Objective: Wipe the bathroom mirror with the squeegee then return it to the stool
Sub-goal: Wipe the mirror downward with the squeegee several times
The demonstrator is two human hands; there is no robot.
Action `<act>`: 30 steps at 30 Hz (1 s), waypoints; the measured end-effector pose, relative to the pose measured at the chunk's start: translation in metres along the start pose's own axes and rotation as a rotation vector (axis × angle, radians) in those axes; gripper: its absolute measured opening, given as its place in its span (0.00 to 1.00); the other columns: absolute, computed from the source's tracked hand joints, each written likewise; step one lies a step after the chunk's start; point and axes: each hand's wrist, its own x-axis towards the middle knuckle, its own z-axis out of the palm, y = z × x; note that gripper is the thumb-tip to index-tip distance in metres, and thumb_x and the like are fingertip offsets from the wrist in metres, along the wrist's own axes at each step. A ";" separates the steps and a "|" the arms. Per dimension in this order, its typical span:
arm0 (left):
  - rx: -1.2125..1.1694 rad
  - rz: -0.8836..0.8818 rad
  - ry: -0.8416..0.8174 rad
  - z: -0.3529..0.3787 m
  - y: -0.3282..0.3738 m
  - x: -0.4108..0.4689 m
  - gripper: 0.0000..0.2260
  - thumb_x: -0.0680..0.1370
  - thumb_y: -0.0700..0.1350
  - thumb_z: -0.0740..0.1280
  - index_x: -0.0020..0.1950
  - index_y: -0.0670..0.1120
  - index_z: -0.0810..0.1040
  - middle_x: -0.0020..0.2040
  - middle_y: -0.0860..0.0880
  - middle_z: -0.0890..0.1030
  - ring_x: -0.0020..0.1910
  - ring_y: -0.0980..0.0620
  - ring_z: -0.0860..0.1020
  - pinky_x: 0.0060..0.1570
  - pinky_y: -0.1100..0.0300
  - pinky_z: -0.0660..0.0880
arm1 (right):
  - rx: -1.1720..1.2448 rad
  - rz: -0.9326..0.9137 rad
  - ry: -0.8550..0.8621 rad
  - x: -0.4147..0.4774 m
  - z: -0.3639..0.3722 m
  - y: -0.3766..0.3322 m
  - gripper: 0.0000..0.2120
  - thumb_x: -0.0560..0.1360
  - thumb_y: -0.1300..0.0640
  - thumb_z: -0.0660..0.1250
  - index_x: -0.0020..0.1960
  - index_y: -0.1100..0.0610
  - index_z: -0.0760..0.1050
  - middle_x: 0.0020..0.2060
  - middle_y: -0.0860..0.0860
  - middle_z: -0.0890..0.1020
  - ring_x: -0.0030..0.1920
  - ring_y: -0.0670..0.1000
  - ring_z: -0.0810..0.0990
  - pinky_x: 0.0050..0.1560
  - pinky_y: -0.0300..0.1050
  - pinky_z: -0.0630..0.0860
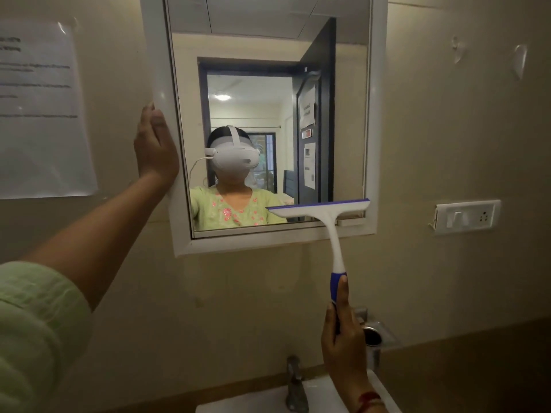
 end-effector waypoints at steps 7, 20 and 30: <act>0.010 0.016 0.016 0.000 -0.002 0.002 0.21 0.82 0.48 0.47 0.68 0.39 0.66 0.67 0.38 0.71 0.67 0.44 0.69 0.66 0.58 0.63 | 0.002 0.022 -0.082 -0.023 -0.011 0.002 0.30 0.77 0.54 0.55 0.73 0.39 0.45 0.40 0.53 0.78 0.30 0.47 0.73 0.33 0.44 0.76; 0.090 -0.043 -0.056 -0.003 0.001 0.002 0.21 0.82 0.50 0.46 0.72 0.43 0.60 0.71 0.40 0.66 0.70 0.45 0.65 0.67 0.58 0.60 | 0.007 0.049 -0.122 -0.019 -0.031 -0.012 0.27 0.78 0.56 0.56 0.73 0.45 0.49 0.33 0.49 0.73 0.27 0.44 0.68 0.29 0.33 0.70; 0.340 -0.042 -0.208 -0.047 0.010 -0.015 0.21 0.80 0.50 0.50 0.73 0.52 0.56 0.74 0.43 0.57 0.72 0.44 0.58 0.68 0.45 0.57 | 0.106 -0.067 -0.198 -0.033 -0.053 -0.053 0.26 0.78 0.44 0.52 0.74 0.42 0.48 0.36 0.38 0.71 0.30 0.42 0.74 0.31 0.26 0.69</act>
